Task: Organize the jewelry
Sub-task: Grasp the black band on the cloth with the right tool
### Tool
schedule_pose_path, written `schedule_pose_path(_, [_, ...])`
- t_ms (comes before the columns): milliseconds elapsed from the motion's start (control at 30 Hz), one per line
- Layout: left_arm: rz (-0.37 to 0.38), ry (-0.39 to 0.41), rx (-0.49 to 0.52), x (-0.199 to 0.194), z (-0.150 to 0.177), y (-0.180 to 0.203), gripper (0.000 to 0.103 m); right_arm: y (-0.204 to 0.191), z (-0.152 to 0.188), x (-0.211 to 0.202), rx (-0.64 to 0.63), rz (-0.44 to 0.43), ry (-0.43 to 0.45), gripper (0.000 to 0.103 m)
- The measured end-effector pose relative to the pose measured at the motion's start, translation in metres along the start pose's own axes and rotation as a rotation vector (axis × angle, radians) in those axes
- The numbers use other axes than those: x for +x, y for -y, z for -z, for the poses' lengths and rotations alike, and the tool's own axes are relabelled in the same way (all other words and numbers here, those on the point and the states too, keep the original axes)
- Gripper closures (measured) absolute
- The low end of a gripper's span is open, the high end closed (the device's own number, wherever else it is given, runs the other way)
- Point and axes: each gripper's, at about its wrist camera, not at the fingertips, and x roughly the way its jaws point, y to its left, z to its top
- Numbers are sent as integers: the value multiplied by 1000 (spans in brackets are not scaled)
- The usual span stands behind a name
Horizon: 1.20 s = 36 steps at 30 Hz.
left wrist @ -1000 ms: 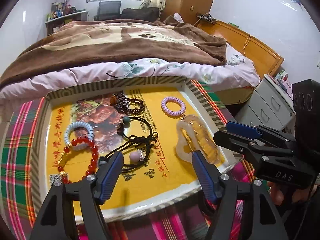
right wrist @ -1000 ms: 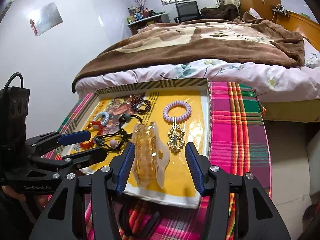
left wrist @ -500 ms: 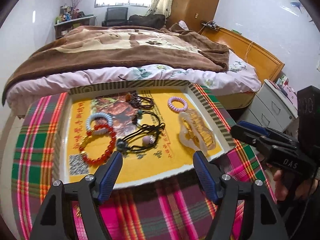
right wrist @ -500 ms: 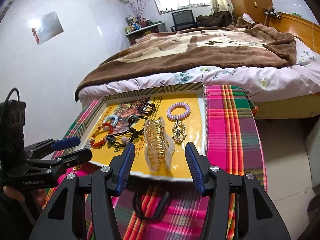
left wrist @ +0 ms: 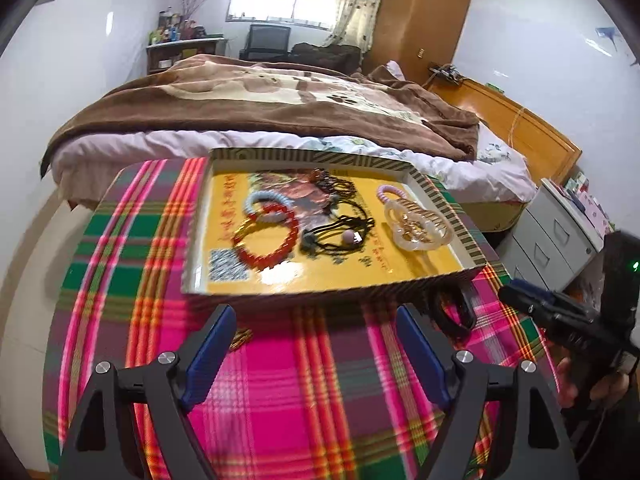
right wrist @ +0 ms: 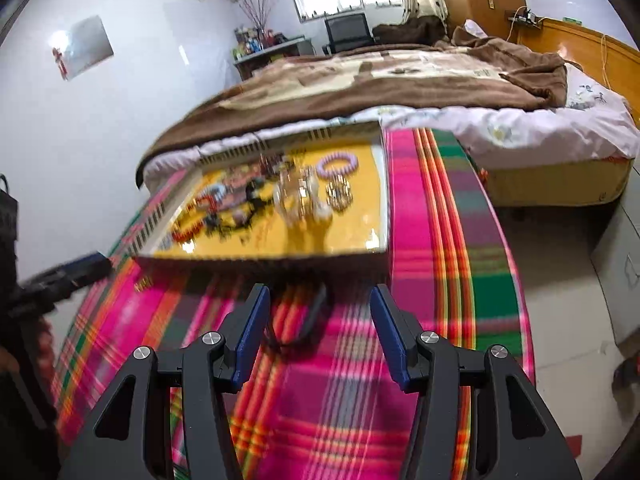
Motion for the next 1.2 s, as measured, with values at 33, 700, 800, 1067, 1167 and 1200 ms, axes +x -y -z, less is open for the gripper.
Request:
schedule_pose_path(33, [-5, 1, -11, -2, 3, -5, 21, 0, 3, 3, 5, -1, -10, 50])
schedule_pose_path(700, [-45, -30, -118, -7, 33, -54, 21, -20, -2, 54, -62, 157, -140, 50])
schedule_pose_path(800, [-43, -36, -124, -5, 34, -56, 21, -20, -2, 58, -59, 171, -145, 50])
schedule_pose_path(1067, [-43, -49, -134, 0, 38, -63, 21, -27, -2, 60, -70, 220, -128, 73])
schedule_pose_path(1167, [-43, -56, -142, 3, 38, -65, 21, -27, -2, 60, -65, 223, -126, 81])
schedule_pose_path(1200, [-40, -57, -141, 4, 38, -65, 21, -27, -2, 60, -66, 223, -124, 84])
